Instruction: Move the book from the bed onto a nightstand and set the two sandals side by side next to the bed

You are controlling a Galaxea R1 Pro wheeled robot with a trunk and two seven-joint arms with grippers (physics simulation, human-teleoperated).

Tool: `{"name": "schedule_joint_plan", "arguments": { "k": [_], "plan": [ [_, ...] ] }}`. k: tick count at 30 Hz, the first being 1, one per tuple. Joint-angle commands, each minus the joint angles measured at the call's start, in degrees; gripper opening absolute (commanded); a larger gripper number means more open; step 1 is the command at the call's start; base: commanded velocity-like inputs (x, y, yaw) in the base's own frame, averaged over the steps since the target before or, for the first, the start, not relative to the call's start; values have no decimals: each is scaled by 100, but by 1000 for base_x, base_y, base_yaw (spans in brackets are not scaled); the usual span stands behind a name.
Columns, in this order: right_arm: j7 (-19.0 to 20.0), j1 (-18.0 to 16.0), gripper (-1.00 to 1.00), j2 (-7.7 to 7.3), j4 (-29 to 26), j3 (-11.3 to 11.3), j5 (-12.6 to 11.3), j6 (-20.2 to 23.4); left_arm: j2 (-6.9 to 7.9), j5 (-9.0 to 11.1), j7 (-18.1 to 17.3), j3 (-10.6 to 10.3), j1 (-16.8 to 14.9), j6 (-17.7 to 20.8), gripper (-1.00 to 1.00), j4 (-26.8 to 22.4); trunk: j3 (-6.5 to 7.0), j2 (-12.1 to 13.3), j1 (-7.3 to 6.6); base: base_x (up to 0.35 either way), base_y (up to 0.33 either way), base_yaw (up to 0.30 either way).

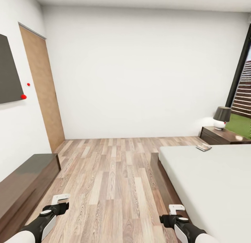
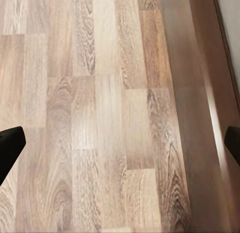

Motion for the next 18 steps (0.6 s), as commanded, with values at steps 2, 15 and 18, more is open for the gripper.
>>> {"name": "schedule_joint_plan", "arguments": {
  "k": [2,15,18],
  "plan": [
    [-3,-2,100,-3,-15,48,-53,33,2,54,20,-28,-2,12,100,-8,-26,-5,0,1,0,-39],
    [4,-2,100,0,-11,49,-52,34,2,54,20,-28,-2,13,100,-8,-147,-5,0,0,0,-10],
    [4,-2,100,4,-11,51,-39,35,2,54,20,-28,-2,13,100,-8,-175,-5,0,0,0,-1]
  ]
}}
